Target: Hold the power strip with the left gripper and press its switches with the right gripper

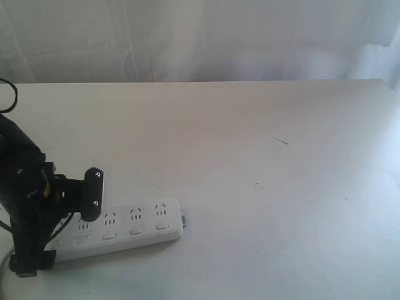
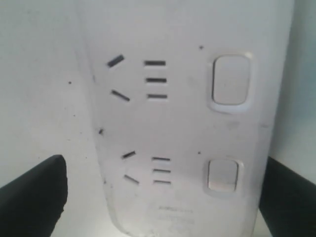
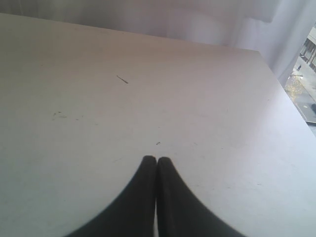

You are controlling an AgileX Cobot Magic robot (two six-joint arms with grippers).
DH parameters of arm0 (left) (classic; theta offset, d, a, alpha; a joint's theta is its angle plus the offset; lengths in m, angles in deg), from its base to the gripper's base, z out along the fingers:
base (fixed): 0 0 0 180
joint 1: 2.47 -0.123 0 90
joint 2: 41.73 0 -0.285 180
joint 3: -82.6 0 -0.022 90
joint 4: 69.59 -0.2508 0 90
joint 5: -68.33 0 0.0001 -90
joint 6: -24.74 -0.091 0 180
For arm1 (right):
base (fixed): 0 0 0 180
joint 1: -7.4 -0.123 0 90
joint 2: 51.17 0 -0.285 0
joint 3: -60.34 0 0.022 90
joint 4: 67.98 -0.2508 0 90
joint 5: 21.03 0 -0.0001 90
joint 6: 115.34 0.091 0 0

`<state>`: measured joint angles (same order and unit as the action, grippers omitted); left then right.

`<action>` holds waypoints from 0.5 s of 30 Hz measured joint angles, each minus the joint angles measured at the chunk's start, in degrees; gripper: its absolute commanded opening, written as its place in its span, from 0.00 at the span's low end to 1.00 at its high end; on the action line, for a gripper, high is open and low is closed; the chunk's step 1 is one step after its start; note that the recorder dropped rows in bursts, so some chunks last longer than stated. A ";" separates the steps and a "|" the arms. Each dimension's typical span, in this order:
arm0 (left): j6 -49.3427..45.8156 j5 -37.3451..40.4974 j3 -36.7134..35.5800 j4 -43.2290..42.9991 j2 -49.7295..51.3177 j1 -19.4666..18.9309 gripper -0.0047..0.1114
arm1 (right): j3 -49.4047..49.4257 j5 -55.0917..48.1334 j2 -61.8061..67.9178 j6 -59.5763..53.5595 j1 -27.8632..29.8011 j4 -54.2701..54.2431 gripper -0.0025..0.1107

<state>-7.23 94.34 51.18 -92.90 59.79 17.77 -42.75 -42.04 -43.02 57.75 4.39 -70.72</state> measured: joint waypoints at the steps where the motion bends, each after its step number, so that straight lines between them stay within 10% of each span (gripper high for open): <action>1: 0.00 0.00 0.00 0.57 0.00 -0.65 0.94 | 0.00 0.00 0.00 0.00 0.00 0.00 0.02; 15: -9.68 0.49 0.84 10.61 2.12 -2.89 0.94 | 0.00 0.00 0.00 0.00 0.00 0.00 0.02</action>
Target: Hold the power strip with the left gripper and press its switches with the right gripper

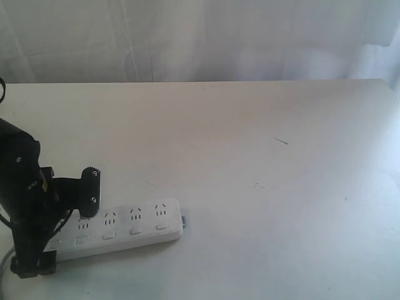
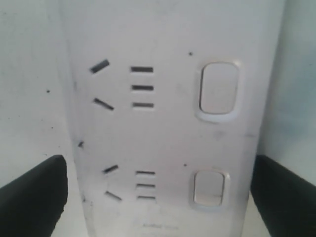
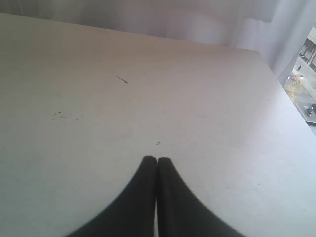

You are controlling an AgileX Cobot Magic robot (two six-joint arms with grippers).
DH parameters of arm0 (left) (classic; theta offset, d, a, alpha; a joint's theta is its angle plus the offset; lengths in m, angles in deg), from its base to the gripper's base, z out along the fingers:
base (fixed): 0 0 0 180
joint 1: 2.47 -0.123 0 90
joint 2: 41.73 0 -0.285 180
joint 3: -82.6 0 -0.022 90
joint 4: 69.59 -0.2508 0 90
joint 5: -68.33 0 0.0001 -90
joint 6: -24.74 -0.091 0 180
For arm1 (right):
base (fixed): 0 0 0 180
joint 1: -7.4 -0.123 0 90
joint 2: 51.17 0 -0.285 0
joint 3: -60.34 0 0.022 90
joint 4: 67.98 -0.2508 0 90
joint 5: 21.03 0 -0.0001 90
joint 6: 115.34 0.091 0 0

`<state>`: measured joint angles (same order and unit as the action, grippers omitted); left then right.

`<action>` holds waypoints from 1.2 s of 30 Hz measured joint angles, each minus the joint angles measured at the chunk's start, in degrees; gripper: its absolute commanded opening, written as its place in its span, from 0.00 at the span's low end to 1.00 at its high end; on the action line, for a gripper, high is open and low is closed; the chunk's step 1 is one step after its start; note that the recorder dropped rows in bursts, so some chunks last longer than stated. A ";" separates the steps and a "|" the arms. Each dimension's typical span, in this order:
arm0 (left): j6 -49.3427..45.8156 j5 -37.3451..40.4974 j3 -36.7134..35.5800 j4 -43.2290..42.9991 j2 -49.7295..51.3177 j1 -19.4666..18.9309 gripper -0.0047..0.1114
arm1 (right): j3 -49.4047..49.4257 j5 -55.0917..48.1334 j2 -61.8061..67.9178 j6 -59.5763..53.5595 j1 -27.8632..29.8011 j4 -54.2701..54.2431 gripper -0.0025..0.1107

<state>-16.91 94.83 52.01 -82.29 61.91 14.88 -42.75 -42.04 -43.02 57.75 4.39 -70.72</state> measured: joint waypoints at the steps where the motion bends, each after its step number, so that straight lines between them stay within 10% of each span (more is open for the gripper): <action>1: -0.43 0.09 0.08 0.12 -0.03 0.00 0.94 | 0.00 0.00 0.00 0.00 0.00 0.00 0.02; 9: -2.48 0.21 0.25 0.61 0.24 0.00 0.89 | 0.00 0.00 0.00 0.00 0.00 0.00 0.02; 17: -2.52 1.11 0.25 1.69 0.57 0.00 0.06 | 0.00 0.00 0.00 0.00 0.00 0.00 0.02; 36: -8.15 -7.45 1.06 2.17 0.57 2.67 0.04 | 0.00 0.00 0.00 0.00 0.00 0.00 0.02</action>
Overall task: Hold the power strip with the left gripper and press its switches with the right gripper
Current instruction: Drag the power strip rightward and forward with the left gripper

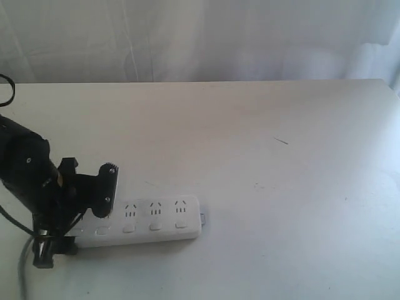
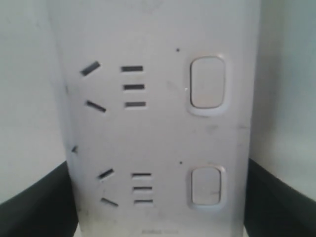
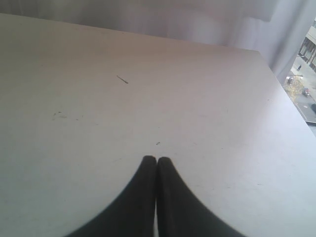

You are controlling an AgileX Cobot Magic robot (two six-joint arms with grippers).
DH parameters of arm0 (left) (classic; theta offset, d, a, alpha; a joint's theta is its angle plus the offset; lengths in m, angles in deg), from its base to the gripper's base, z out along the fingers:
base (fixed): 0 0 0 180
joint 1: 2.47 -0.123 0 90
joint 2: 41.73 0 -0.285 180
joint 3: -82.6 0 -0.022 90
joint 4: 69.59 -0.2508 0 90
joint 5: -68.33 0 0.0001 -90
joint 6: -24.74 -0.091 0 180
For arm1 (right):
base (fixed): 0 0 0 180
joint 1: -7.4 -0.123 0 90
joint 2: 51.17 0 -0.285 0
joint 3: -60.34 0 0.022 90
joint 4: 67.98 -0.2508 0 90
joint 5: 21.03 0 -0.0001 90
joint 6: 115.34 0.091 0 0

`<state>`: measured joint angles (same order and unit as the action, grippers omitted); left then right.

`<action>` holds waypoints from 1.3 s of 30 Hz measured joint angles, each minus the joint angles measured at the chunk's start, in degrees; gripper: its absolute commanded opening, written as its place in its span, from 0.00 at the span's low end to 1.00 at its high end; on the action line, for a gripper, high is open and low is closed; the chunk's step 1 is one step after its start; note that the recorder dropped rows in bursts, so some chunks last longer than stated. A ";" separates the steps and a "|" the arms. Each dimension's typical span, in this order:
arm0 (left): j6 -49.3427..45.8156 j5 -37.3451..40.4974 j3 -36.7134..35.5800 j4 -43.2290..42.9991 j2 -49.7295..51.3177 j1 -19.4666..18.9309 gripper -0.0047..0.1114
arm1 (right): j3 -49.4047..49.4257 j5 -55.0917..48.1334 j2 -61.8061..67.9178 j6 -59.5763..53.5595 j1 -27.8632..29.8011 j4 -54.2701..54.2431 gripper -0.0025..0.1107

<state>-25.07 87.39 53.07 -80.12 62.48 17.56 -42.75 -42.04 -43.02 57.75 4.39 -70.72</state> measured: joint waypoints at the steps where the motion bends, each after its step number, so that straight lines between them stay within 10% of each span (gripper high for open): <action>1: -0.57 -0.78 0.23 -0.13 0.14 0.61 0.04 | 0.00 0.00 0.00 0.00 0.00 0.00 0.02; 16: -1.81 -10.08 6.84 9.67 4.22 8.55 0.04 | 0.00 0.00 0.00 0.00 0.00 0.00 0.02; 39: -23.24 10.32 18.58 29.05 12.49 8.53 0.04 | 0.00 0.00 0.00 0.00 0.00 0.00 0.02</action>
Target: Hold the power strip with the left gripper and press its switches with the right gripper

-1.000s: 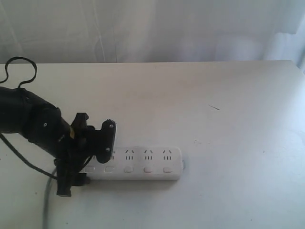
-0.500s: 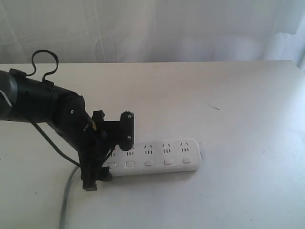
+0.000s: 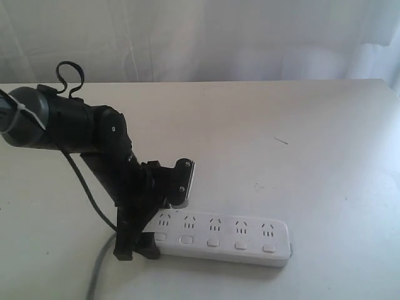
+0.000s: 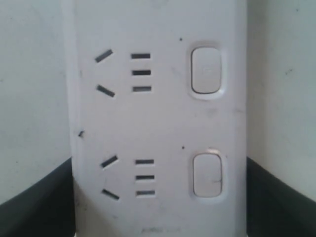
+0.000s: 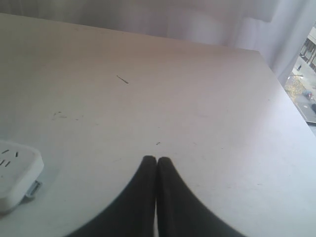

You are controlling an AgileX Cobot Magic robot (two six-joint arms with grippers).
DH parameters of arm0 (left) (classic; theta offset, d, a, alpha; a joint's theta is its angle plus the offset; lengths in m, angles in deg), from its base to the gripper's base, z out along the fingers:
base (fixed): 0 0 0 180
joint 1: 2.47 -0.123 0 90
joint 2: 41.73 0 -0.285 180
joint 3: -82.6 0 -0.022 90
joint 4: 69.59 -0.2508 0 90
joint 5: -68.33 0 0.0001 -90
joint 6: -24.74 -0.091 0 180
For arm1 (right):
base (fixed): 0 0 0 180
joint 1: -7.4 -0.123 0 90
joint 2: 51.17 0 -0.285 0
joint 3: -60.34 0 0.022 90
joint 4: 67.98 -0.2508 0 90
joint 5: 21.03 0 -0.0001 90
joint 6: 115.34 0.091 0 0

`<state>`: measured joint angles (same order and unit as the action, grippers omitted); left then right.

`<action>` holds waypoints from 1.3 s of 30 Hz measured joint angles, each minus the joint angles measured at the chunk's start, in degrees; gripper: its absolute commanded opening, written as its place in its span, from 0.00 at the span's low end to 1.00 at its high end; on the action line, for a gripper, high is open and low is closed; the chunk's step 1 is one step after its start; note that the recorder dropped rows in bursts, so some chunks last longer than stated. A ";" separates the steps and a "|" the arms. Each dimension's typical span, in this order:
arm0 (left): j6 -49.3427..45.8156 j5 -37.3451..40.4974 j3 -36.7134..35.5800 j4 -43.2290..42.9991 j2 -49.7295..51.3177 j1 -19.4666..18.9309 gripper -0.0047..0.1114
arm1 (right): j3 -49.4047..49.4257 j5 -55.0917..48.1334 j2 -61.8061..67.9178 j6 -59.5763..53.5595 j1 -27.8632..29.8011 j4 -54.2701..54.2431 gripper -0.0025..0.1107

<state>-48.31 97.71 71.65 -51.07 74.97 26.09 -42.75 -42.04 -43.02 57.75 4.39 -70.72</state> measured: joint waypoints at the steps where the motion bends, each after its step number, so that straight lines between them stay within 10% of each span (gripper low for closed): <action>1: 0.00 0.16 0.84 0.05 0.38 0.00 0.04 | 0.00 0.00 0.00 0.00 0.00 0.00 0.02; 39: -0.26 2.47 5.70 5.59 3.57 0.10 0.04 | 0.00 0.00 0.00 0.00 0.00 0.00 0.02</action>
<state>-48.57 100.18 77.35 -45.48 78.54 26.19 -42.75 -42.04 -43.02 57.75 4.39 -70.72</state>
